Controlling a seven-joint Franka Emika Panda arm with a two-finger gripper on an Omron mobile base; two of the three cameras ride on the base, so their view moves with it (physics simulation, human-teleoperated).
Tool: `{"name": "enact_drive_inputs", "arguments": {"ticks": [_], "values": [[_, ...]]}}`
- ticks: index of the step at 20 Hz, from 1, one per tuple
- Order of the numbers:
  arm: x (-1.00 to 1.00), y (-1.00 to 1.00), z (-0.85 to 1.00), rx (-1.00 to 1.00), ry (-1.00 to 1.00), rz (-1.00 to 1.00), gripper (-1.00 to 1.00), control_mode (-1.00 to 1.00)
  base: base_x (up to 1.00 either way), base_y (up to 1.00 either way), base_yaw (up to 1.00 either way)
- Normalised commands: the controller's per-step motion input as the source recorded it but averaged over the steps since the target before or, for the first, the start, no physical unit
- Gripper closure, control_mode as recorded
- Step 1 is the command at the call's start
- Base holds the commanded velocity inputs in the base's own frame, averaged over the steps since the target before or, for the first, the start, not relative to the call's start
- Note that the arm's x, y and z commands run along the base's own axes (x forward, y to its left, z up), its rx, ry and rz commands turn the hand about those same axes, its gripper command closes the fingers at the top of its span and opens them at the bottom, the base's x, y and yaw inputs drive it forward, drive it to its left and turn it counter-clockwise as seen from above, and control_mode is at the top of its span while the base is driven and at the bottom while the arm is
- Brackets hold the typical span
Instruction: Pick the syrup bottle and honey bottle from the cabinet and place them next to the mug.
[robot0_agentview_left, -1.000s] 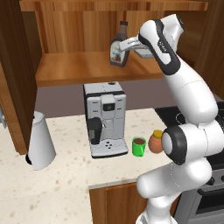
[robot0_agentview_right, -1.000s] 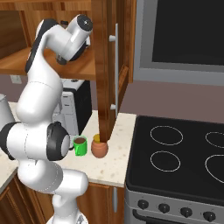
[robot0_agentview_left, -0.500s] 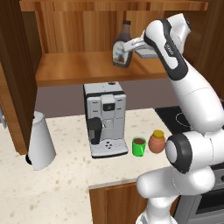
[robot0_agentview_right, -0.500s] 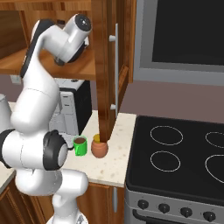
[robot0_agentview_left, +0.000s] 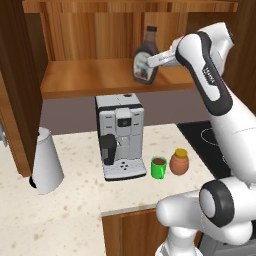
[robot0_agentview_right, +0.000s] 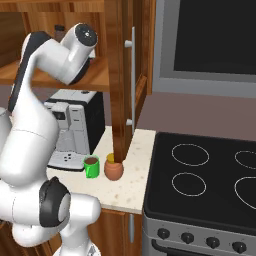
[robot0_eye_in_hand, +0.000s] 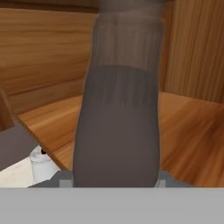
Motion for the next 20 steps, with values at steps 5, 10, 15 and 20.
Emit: {"name": "enact_drive_inputs", "arguments": {"ticks": [5,10,15,20], "values": [[-0.79,0.0,0.0,0.0,-0.02,0.0,1.0,-1.0,0.0,0.0,0.0],[-0.84,0.0,-0.04,0.0,-0.01,0.0,1.0,-1.0,0.0,0.0,0.0],[-0.76,0.0,-0.16,0.0,0.0,0.0,1.0,-1.0,0.0,0.0,0.0],[-0.48,-0.04,-0.44,0.0,0.0,0.0,1.0,-1.0,0.0,0.0,0.0]]}}
